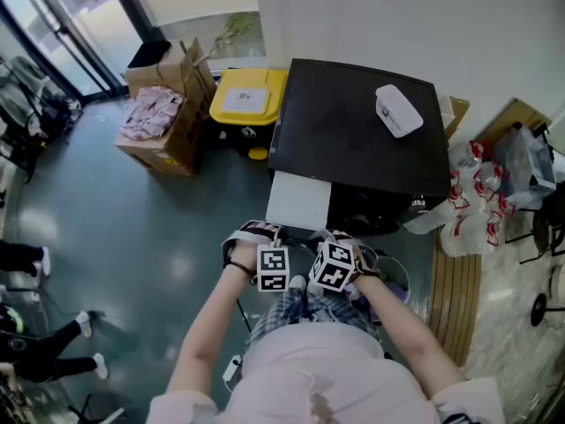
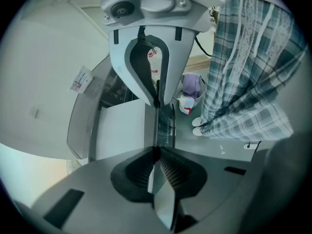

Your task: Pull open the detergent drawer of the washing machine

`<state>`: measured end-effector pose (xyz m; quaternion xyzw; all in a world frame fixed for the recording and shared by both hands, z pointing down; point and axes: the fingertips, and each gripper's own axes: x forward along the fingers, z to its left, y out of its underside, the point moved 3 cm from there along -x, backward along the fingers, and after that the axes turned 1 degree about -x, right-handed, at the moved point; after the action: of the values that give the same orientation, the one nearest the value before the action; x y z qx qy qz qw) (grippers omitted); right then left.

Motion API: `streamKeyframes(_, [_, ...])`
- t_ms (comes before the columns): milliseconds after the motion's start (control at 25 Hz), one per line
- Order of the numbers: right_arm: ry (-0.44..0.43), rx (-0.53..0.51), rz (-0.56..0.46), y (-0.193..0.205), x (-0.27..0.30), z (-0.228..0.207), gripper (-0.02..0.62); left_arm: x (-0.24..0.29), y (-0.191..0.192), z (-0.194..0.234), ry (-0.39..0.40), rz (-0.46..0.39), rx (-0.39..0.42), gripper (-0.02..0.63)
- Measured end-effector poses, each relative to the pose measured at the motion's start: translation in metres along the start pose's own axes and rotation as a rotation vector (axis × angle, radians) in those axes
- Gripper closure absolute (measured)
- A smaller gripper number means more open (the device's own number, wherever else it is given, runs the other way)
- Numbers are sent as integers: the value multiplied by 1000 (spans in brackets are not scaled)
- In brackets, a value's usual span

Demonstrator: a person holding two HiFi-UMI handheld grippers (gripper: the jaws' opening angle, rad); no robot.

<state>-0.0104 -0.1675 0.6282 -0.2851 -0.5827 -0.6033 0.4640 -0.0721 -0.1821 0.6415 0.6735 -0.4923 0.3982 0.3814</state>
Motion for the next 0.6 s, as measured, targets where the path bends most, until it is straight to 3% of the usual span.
streamKeyframes(600, [-58,-5,-13,-3,2,50,547,-12,4,-49,32,-11,-9,543])
